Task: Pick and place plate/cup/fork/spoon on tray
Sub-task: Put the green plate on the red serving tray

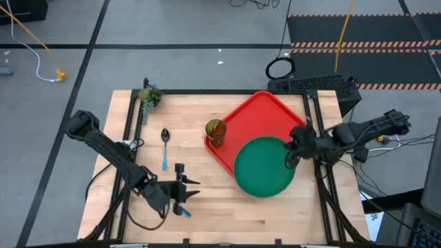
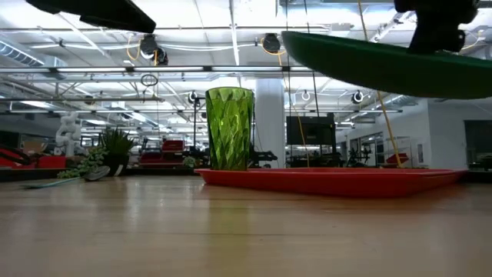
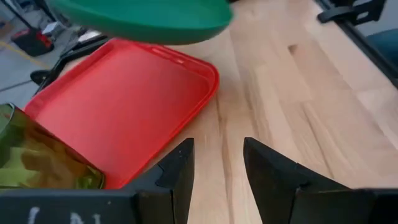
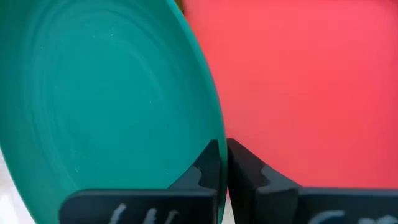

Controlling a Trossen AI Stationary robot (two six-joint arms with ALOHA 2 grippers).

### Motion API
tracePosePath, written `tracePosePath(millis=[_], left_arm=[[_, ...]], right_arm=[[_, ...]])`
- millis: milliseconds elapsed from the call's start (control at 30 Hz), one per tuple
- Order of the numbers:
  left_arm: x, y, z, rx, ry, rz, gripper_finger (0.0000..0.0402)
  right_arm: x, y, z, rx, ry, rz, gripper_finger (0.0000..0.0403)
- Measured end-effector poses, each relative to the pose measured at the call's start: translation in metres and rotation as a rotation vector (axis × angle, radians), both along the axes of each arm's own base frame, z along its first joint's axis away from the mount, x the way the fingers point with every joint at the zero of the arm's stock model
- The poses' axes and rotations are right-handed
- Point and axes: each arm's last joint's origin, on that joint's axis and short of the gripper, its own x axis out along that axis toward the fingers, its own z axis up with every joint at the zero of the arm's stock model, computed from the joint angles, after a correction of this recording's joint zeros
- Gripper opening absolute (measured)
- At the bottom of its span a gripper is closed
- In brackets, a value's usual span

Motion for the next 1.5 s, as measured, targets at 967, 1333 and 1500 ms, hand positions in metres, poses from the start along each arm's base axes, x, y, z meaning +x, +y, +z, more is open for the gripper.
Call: tracePosePath(millis=[967, 1333, 1500], left_arm=[[-0.005, 0.013, -0.014, -0.092, -0.100, -0.063, 0.0143], [-0.003, 0.011, -0.008, -0.072, -0.144, -0.113, 0.0143], [-0.003, 0.011, -0.008, -0.072, -0.146, -0.113, 0.0143]], right_arm=[[0.038, -0.134, 0.004, -0.014, 0.265, -0.070, 0.0002], [0.051, -0.156, -0.029, 0.066, 0.258, -0.016, 0.0002], [0.055, -0.162, -0.041, 0.084, 0.230, 0.008, 0.0002]])
